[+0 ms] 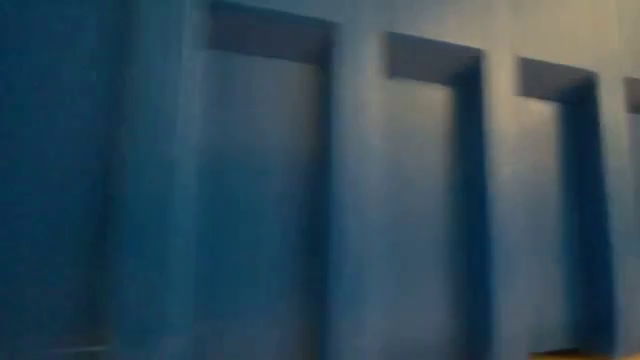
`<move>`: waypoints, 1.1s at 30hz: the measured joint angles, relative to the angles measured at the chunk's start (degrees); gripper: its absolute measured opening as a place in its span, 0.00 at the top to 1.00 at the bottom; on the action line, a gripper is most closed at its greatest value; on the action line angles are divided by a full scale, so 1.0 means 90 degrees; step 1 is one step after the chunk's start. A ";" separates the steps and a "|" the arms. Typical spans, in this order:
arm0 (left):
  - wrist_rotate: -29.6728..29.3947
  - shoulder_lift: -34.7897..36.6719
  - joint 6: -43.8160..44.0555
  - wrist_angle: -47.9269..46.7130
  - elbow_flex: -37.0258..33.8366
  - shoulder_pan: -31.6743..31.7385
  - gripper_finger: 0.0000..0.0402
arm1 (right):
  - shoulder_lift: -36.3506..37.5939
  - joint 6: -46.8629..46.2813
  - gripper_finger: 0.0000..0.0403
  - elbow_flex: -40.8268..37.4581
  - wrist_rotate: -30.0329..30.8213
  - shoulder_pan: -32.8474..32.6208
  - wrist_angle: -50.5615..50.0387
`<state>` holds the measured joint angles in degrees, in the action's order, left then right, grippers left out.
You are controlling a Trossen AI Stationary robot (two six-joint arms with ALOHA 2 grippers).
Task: Pick and place slides into bin
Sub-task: Put the white slide in the bin, then return to Home Position
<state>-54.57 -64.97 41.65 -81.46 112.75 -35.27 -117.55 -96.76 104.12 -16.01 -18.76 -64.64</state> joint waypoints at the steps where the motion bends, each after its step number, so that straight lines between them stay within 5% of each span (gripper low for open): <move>1: 0.0000 0.0000 -0.0004 -0.0001 0.0002 0.0000 0.28 | -0.0015 0.0003 0.29 -0.0002 -0.0065 0.0002 -0.0041; 10: -0.0005 0.0000 -0.0147 0.0072 0.0001 0.0000 0.28 | 0.0025 -0.0067 0.28 0.0390 0.0210 0.0002 -0.0521; 16: -0.0007 0.0000 -0.0279 0.0072 0.0002 0.0000 0.28 | 0.0025 0.0025 0.28 0.0390 -0.0459 0.0000 -0.0836; 24: -0.0061 0.0002 -0.0437 0.0079 0.0002 0.0000 0.28 | 0.0028 0.0205 0.28 0.0395 -0.0456 0.0036 -0.1271; 33: -0.0012 0.0002 -0.0945 0.0084 0.0000 0.0000 0.28 | 0.0042 0.1281 0.28 0.0990 -0.0494 0.0341 -0.1214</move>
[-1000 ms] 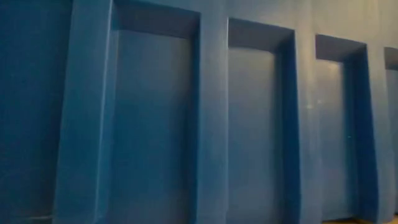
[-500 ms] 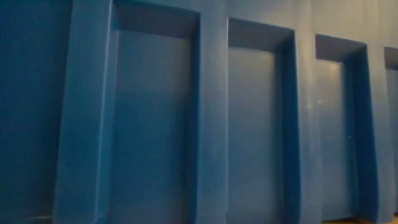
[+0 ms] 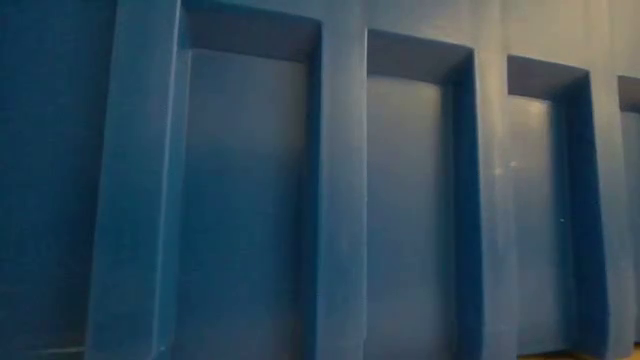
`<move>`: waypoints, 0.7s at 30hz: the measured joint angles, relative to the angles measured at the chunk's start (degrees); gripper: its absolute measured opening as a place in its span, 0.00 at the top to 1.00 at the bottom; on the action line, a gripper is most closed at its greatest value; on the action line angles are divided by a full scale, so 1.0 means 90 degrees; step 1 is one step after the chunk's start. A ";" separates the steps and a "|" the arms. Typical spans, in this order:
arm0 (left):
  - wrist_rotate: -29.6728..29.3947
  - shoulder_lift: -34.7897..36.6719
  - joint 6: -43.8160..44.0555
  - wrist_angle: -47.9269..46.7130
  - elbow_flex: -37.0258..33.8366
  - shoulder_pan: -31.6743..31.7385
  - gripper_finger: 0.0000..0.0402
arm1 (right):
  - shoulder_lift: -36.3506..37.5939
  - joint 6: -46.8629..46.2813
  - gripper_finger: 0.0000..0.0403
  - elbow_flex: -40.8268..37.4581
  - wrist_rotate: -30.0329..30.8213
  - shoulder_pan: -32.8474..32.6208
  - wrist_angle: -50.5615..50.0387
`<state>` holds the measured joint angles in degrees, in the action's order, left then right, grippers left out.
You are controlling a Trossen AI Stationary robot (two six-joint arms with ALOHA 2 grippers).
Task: Pick and place slides into bin
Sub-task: Return to Home Position
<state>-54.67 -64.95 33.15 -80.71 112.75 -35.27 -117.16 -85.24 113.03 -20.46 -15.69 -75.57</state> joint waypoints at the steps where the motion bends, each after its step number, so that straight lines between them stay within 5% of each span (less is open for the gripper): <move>1: 0.0007 0.0000 -0.0002 0.0000 0.0002 0.0000 0.28 | 0.0000 0.0052 0.28 0.0160 0.0158 0.0027 -0.0020; 7: -0.0042 -0.0004 0.0016 0.0007 0.0002 0.0000 0.28 | 0.0007 0.0177 0.28 0.1115 0.1048 0.0114 -0.0161; 12: -0.0878 -0.0010 0.0017 0.0012 0.0002 0.0000 0.28 | 0.0007 0.1180 0.28 0.1909 0.1421 0.0159 -0.0353; 16: -0.0249 0.0122 -0.0519 -0.0021 0.0000 0.0000 0.28 | 0.0014 0.1787 0.28 0.2459 0.2468 0.0123 -0.0144; 21: 0.0904 0.0158 -0.0926 0.0198 0.0005 0.0000 0.28 | 0.0208 0.3009 0.28 0.2317 0.2639 0.0117 0.1201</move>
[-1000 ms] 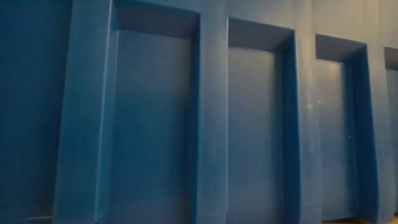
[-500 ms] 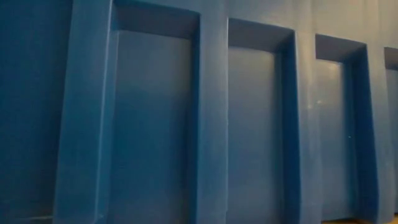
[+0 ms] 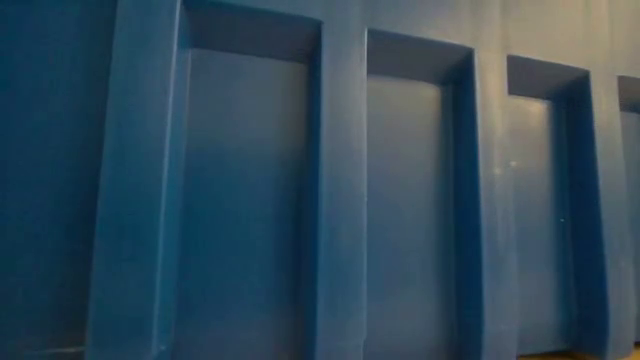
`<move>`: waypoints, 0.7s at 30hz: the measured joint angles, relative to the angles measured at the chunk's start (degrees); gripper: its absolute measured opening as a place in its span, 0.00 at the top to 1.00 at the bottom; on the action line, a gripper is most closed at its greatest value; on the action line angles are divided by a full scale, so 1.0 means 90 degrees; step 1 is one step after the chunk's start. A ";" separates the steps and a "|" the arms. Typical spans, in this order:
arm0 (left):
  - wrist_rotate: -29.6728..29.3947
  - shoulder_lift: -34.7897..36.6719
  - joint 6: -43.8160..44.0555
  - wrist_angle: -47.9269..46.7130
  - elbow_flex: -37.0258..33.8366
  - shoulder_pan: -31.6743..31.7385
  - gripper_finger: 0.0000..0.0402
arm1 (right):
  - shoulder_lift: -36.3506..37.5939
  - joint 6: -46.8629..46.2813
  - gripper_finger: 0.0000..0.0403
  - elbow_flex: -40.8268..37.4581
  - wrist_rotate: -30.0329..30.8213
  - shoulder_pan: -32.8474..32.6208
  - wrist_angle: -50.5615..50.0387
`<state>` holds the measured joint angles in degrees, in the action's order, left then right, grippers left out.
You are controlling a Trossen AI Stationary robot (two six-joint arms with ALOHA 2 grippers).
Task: Pick and place slides into bin
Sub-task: Return to Home Position
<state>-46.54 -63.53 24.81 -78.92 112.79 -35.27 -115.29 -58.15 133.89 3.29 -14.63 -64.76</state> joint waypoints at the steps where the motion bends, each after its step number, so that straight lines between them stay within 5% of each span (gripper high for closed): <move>1: 0.0299 -0.0012 -0.0202 0.0102 -0.0013 0.0000 0.28 | 0.0016 0.0310 0.28 0.0000 0.0058 0.0029 0.0452; 7: 0.1348 0.0198 -0.1117 0.2533 -0.0973 0.0002 0.28 | 0.0039 0.2065 0.28 -0.0199 -0.0264 0.0311 0.3092; 11: 0.2106 0.0796 -0.1525 0.4051 -0.2252 0.0002 0.28 | 0.0031 0.2483 0.28 -0.0304 -0.0725 0.0481 0.3174; 17: 0.1878 0.2174 -0.1294 0.4782 -0.3840 0.0004 0.28 | 0.0641 0.3170 0.28 -0.0311 -0.0912 0.0734 0.2949; 21: 0.2982 0.2906 -0.1482 0.5614 -0.4765 0.0000 0.28 | 0.1443 0.3423 0.28 -0.1240 -0.1202 0.0886 0.3135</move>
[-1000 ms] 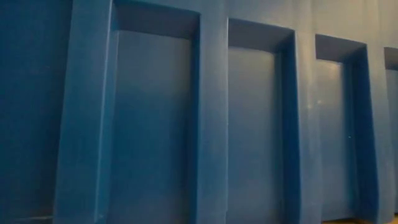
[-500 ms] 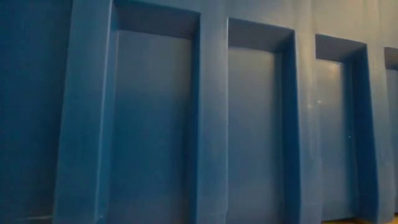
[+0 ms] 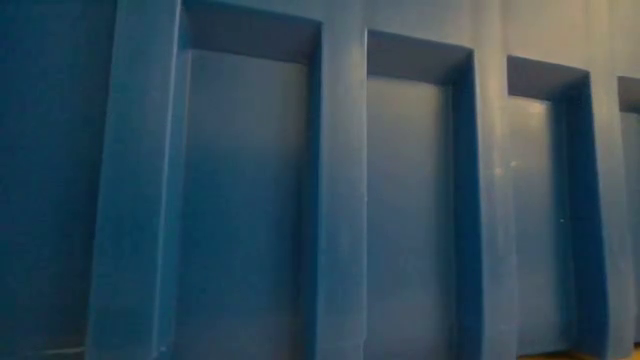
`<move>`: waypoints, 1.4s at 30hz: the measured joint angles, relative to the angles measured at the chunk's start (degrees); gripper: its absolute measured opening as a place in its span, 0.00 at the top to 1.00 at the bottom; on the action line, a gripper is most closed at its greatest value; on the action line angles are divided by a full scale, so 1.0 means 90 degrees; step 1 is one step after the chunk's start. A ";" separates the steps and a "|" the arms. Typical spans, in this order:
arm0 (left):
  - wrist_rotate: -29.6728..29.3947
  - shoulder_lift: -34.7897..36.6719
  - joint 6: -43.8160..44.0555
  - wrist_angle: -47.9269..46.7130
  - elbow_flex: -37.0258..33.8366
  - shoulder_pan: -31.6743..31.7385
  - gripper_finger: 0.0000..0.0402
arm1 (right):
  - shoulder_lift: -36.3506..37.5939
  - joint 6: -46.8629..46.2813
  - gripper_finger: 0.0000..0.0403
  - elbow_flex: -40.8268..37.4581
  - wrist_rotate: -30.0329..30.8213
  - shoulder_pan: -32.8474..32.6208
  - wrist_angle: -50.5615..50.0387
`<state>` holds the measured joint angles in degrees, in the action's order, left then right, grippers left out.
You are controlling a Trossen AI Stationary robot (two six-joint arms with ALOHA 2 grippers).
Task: Pick and place slides into bin
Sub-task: Return to Home Position
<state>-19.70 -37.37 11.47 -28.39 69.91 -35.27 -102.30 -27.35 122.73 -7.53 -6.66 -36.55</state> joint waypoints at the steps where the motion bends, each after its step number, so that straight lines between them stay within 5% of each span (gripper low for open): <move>1: 0.0115 0.0132 -0.0081 0.0258 -0.0180 -0.0003 0.28 | 0.0308 0.0055 0.28 -0.0521 0.0033 0.0003 0.0280; 4: 0.0267 0.0493 -0.0183 0.0504 -0.0527 0.0002 0.28 | 0.1695 -0.0099 0.28 -0.2746 0.0186 -0.0009 0.1913; 9: 0.0315 0.0708 -0.0244 0.0502 -0.0626 0.0000 0.28 | 0.3832 -0.0538 0.28 -0.6739 0.0118 -0.0119 0.6537; 15: 0.0366 0.0887 -0.0214 0.0333 -0.0726 0.0002 0.28 | 0.5598 -0.0693 0.28 -0.8979 0.0486 -0.0371 0.7899; 24: -0.0310 0.1827 0.0578 0.1395 -0.2127 0.0002 0.28 | 0.7163 -0.0119 0.28 -0.9573 0.0833 -0.0457 0.7876; 31: -0.0127 0.2060 0.1887 0.1076 -0.2186 0.0002 0.28 | 0.7511 -0.0998 0.28 -0.9584 0.0812 -0.0475 0.7757; 34: 0.0445 0.2038 0.1562 0.0688 -0.2238 0.0002 0.28 | 0.7541 -0.0642 0.28 -0.9582 0.0841 -0.0484 0.7257; 37: 0.0669 0.2096 0.1188 0.0795 -0.2458 0.0001 0.28 | 0.7506 -0.0442 0.28 -0.9584 0.0069 -0.0475 0.6765; 42: 0.2027 0.2165 0.0480 0.0924 -0.2760 0.0000 0.28 | 0.7466 -0.0058 0.28 -0.9598 -0.1384 -0.0475 0.6669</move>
<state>-1.46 -17.88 15.79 -20.08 45.07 -35.27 -35.11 -27.87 36.35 -19.99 -10.94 23.47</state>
